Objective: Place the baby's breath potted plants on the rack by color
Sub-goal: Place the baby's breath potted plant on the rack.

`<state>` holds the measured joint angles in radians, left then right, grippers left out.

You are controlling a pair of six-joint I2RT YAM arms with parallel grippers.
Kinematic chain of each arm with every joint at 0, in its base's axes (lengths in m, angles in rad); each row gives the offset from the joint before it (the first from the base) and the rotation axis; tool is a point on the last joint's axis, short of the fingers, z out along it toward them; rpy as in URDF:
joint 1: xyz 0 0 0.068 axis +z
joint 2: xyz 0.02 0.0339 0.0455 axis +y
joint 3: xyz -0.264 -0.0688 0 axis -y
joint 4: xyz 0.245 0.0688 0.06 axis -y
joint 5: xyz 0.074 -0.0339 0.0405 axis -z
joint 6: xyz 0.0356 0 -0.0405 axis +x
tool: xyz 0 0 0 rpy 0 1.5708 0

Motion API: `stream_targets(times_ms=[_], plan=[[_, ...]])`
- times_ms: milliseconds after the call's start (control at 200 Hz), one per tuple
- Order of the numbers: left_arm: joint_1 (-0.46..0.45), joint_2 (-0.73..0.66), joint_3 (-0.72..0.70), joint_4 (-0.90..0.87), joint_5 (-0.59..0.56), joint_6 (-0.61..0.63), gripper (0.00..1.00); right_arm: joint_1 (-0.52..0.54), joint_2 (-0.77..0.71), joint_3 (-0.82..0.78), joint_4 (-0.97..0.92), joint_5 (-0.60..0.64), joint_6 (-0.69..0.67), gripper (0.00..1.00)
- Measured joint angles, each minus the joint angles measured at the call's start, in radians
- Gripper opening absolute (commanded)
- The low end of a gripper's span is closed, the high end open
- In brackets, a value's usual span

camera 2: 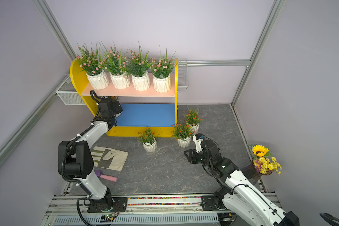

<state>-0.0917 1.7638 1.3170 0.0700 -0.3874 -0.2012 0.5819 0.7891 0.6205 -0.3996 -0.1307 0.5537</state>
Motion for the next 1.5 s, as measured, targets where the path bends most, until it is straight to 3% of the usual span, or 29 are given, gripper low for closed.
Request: stream_targets(times_ms=[295,960,985,1505], plan=[[0.0,0.003,0.005,-0.006,-0.002,-0.001,0.85,0.0,-0.009,0.0,0.0,0.004,0.0,0.39],[0.0,-0.013,-0.003,-0.025,0.011,-0.001,0.95,0.0,-0.019,0.0,0.0,0.004,0.0,0.41],[0.0,-0.016,-0.006,-0.029,0.014,-0.001,1.0,0.0,-0.019,0.0,0.0,0.004,0.0,0.41],[0.0,-0.19,-0.065,-0.133,0.072,-0.003,0.99,0.0,-0.018,0.0,0.0,0.003,0.0,0.42]])
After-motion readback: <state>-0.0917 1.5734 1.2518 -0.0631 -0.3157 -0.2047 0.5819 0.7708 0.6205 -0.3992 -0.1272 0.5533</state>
